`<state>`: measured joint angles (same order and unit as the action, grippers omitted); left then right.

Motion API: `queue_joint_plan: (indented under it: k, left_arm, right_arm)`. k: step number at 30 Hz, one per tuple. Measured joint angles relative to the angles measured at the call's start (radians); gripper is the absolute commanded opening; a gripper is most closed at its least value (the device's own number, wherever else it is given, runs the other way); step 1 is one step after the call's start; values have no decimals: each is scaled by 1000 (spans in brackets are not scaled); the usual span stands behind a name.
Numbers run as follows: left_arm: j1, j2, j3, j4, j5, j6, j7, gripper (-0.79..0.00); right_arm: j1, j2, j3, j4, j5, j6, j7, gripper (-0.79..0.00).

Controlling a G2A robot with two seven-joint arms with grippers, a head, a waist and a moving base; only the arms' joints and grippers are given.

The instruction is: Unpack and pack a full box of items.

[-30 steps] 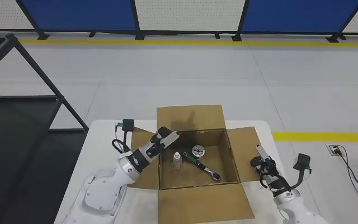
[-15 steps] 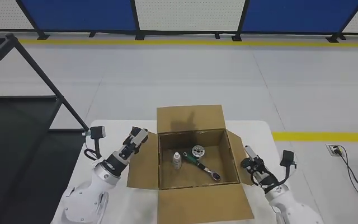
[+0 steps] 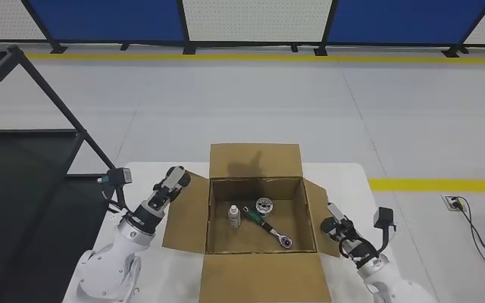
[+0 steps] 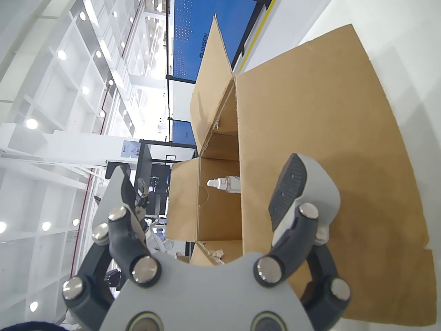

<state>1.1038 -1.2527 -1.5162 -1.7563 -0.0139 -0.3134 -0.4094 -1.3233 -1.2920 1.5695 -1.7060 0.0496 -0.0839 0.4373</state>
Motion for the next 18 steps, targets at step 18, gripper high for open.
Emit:
queue_joint_plan:
  k: [18]
  left_arm:
    - [76,13,-78,-94,-47,-50,25,0]
  right_arm:
    - [56,1,-107,-196,-75,27,-4,0]
